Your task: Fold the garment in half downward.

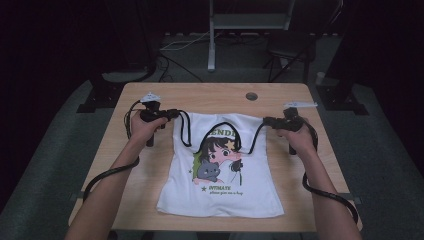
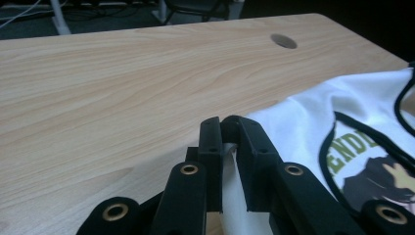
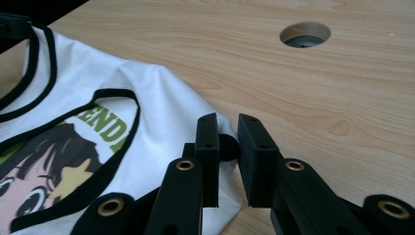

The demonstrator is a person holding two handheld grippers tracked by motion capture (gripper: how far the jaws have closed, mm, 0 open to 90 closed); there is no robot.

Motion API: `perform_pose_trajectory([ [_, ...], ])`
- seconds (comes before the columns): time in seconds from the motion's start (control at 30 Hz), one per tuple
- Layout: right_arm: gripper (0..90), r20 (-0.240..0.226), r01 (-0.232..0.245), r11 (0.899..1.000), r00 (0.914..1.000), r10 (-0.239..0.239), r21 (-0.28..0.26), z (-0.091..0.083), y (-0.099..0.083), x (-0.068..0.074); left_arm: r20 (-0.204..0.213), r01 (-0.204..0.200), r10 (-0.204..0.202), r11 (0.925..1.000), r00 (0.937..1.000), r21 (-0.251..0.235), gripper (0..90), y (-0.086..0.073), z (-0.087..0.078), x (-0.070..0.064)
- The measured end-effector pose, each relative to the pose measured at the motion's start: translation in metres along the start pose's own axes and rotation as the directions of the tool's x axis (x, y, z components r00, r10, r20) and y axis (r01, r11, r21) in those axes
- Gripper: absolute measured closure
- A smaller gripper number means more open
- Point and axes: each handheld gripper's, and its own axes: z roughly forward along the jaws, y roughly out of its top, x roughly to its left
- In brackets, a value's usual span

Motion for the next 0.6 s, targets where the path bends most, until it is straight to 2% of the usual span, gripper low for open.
perform_pose_trajectory([
  [0.23,79.9,-0.050,0.021,0.999,0.9985,-0.023,-0.041,-0.018,0.000,0.006,0.036,-0.010,0.012,0.9984,0.9993,-0.055,81.0,0.004,-0.022,-0.007],
  [0.37,79.8,-0.092,0.030,0.996,0.9951,-0.038,-0.085,-0.035,-0.001,0.012,0.055,-0.034,0.038,0.9970,0.9978,-0.070,81.0,0.002,-0.035,-0.012],
  [0.6,79.8,-0.131,0.043,0.993,0.9897,-0.057,-0.109,-0.056,-0.006,0.021,0.071,-0.064,0.070,0.9941,0.9950,-0.088,81.0,-0.004,-0.053,-0.024],
])
